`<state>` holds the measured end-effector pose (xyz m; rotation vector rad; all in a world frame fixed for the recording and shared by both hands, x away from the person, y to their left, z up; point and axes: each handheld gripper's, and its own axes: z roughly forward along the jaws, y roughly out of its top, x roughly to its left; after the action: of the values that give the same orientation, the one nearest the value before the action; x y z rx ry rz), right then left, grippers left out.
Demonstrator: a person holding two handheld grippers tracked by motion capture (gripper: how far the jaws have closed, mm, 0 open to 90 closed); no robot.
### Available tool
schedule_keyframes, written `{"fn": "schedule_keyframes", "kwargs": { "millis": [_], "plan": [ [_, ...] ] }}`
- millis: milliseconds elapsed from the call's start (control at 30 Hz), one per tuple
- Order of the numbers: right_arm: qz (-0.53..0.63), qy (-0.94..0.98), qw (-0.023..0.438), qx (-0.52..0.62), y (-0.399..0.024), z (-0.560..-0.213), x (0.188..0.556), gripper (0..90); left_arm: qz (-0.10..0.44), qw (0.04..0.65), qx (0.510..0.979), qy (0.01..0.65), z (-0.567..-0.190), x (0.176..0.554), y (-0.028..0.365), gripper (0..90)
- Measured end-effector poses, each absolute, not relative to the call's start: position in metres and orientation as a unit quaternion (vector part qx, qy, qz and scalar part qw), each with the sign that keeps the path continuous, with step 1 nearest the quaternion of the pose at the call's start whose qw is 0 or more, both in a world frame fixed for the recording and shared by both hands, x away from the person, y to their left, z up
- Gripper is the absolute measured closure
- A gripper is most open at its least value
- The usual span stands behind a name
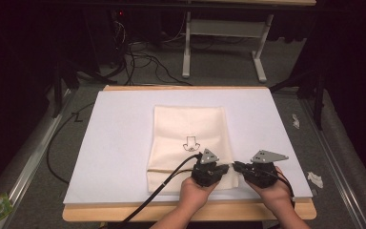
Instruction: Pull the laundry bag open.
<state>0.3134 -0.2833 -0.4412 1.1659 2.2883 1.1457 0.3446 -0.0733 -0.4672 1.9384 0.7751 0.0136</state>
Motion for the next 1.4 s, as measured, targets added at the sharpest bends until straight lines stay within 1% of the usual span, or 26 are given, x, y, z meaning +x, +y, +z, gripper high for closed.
{"fn": "schedule_keyframes", "kwargs": {
  "millis": [100, 133, 200, 267, 333, 467, 500, 800, 867, 1000, 1033, 1067, 1100, 1133, 1167, 1267, 1400],
  "plan": [
    [0.403, 0.801, 0.164, 0.411, -0.282, -0.440, 0.313, 85.7, 0.008, 0.507, 0.802, 0.316, -0.468, 0.344, -0.071, 87.3],
    [0.403, 0.802, 0.164, 0.409, -0.282, -0.440, 0.313, 85.8, 0.001, 0.508, 0.801, 0.318, -0.469, 0.345, -0.070, 87.4],
    [0.397, 0.804, 0.172, 0.408, -0.282, -0.440, 0.313, 86.1, -0.003, 0.505, 0.798, 0.331, -0.471, 0.347, -0.066, 87.5],
    [0.401, 0.797, 0.168, 0.419, -0.286, -0.437, 0.313, 86.2, -0.014, 0.505, 0.791, 0.345, -0.474, 0.351, -0.059, 87.5],
    [0.408, 0.789, 0.173, 0.425, -0.293, -0.437, 0.314, 86.2, -0.006, 0.496, 0.793, 0.353, -0.473, 0.350, -0.050, 87.5],
    [0.411, 0.782, 0.168, 0.438, -0.305, -0.438, 0.315, 86.1, -0.001, 0.482, 0.798, 0.362, -0.474, 0.351, -0.030, 87.4],
    [0.411, 0.781, 0.172, 0.438, -0.306, -0.438, 0.315, 86.0, -0.001, 0.482, 0.798, 0.362, -0.474, 0.351, -0.030, 87.4],
    [0.406, 0.771, 0.184, 0.455, -0.317, -0.439, 0.317, 86.0, 0.021, 0.437, 0.802, 0.406, -0.472, 0.355, 0.049, 87.4],
    [0.409, 0.768, 0.178, 0.459, -0.320, -0.440, 0.318, 86.0, 0.026, 0.430, 0.803, 0.411, -0.470, 0.355, 0.065, 87.4],
    [0.403, 0.771, 0.179, 0.460, -0.319, -0.440, 0.317, 86.0, 0.051, 0.410, 0.809, 0.418, -0.464, 0.351, 0.101, 87.4],
    [0.402, 0.770, 0.182, 0.461, -0.319, -0.440, 0.317, 86.0, 0.051, 0.410, 0.809, 0.418, -0.464, 0.351, 0.101, 87.4],
    [0.401, 0.768, 0.184, 0.464, -0.322, -0.440, 0.318, 86.1, 0.056, 0.409, 0.801, 0.433, -0.465, 0.351, 0.119, 87.4],
    [0.403, 0.766, 0.182, 0.466, -0.323, -0.440, 0.318, 86.0, 0.048, 0.419, 0.795, 0.436, -0.467, 0.351, 0.131, 87.4],
    [0.412, 0.762, 0.169, 0.470, -0.327, -0.441, 0.319, 85.8, 0.038, 0.426, 0.791, 0.438, -0.468, 0.350, 0.135, 87.4],
    [0.420, 0.760, 0.158, 0.471, -0.329, -0.442, 0.320, 85.8, 0.044, 0.428, 0.790, 0.436, -0.468, 0.347, 0.136, 87.4],
    [0.404, 0.769, 0.171, 0.466, -0.322, -0.441, 0.317, 85.4, 0.077, 0.417, 0.799, 0.427, -0.464, 0.346, 0.130, 87.1],
    [0.407, 0.766, 0.164, 0.468, -0.323, -0.443, 0.317, 83.4, 0.083, 0.426, 0.794, 0.426, -0.465, 0.345, 0.130, 85.3]
  ]
}}
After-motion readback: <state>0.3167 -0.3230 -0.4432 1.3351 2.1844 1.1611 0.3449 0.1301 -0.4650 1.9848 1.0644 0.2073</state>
